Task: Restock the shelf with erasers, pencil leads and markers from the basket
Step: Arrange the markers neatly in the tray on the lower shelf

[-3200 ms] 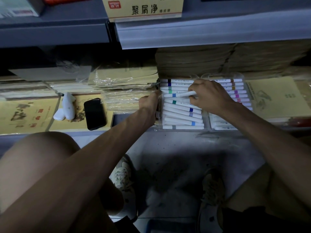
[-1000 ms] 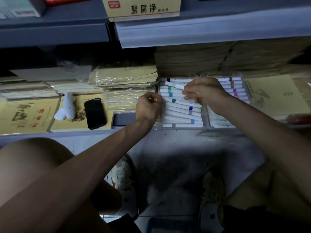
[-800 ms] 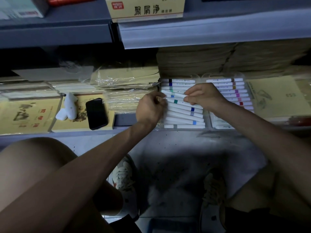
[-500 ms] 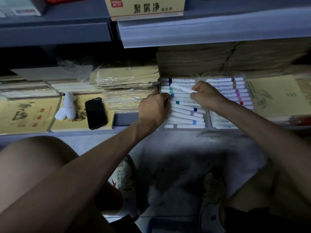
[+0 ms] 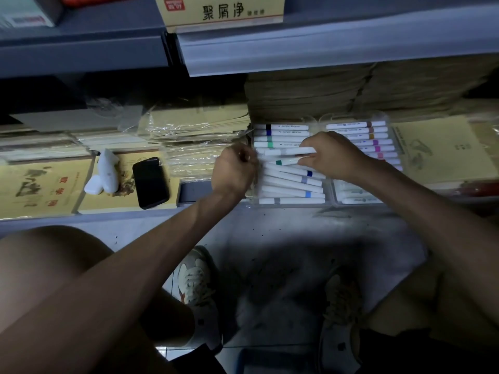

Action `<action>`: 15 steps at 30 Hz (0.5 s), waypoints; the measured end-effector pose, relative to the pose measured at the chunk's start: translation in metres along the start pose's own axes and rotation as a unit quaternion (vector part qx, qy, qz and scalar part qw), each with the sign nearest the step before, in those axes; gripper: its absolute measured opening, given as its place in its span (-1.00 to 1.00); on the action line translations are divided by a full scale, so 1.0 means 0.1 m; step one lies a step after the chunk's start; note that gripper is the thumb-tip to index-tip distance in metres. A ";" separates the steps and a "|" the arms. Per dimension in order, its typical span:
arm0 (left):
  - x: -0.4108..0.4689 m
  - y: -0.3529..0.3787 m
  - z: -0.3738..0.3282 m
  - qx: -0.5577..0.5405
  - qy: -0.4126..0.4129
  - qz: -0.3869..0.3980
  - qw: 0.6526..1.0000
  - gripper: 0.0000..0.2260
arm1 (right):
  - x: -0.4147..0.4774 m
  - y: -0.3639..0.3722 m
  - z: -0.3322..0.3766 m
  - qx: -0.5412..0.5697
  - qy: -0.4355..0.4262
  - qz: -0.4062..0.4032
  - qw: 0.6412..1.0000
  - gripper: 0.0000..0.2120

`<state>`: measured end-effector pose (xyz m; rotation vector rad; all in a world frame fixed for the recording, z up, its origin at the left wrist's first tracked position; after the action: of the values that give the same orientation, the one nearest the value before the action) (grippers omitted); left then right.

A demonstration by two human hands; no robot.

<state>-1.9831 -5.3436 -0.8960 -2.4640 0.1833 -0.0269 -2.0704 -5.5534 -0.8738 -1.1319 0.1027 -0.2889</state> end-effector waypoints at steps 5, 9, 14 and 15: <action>0.04 0.03 0.12 -0.103 -0.150 -0.011 0.983 -0.91 | 0.06 -0.05 0.04 0.024 -0.004 -0.037 0.999 -0.84; 0.02 0.04 0.09 -0.130 -0.204 0.035 0.970 -0.78 | 0.03 0.04 0.07 0.010 0.001 -0.042 0.999 -0.83; 0.00 0.11 0.09 -0.128 -0.227 0.043 0.965 -0.76 | 0.04 0.08 0.08 -0.014 0.011 -0.072 0.997 -0.82; 0.00 0.12 0.08 -0.133 -0.228 0.040 0.964 -0.77 | 0.04 0.09 0.08 -0.011 0.015 -0.078 0.997 -0.82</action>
<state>-1.9836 -5.3479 -0.9095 -2.6456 0.0878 0.6317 -2.0635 -5.5439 -0.8785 -1.1598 0.0445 -0.4456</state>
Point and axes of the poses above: each hand's wrist, its own x-axis towards the middle knuckle, its own y-axis out of the palm, z = x × y, the point moved 3 cm from there along x, towards the middle knuckle, and after that the axes turned 14 degrees about -z, right-handed, at the moved point
